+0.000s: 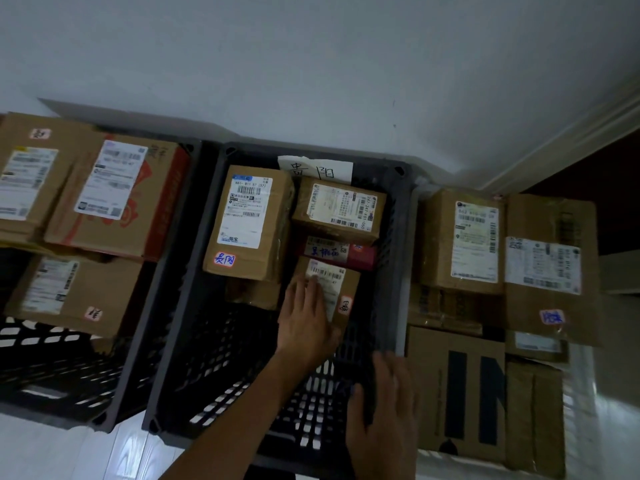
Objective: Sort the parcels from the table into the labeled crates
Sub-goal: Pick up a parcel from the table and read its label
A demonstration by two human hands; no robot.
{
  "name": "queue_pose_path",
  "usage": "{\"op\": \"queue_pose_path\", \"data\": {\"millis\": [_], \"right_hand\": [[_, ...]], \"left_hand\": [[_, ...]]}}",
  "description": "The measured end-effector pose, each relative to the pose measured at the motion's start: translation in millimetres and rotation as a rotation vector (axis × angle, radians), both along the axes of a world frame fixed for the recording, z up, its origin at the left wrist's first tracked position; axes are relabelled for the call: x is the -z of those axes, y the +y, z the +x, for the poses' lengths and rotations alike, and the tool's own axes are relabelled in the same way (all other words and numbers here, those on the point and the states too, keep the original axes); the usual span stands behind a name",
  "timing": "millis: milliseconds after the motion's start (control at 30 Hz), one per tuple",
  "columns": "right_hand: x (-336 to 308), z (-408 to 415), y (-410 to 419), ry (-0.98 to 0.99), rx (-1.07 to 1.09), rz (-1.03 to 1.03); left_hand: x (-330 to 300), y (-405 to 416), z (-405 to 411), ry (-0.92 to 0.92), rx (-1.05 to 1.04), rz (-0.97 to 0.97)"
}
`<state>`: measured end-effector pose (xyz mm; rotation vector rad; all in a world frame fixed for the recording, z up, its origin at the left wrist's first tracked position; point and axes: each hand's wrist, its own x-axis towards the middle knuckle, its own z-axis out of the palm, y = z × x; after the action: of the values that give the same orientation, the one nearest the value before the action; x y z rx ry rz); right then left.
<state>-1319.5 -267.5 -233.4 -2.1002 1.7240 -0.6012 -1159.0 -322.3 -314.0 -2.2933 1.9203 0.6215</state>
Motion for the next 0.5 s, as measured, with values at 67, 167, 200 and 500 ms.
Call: {"op": "queue_pose_path", "data": {"millis": [67, 167, 200, 500], "right_hand": [[-9, 21, -13, 0.031, -0.157, 0.109], [-5, 47, -39, 0.175, -0.180, 0.591], [1, 53, -47, 0.214, -0.161, 0.705], [50, 73, -90, -0.121, 0.104, 0.974]], "left_hand": [[3, 8, 9, -0.011, 0.060, 0.001], [4, 8, 17, -0.073, 0.176, 0.000], [4, 4, 17, -0.069, 0.192, 0.001], [10, 6, 26, -0.109, 0.227, 0.028]]}}
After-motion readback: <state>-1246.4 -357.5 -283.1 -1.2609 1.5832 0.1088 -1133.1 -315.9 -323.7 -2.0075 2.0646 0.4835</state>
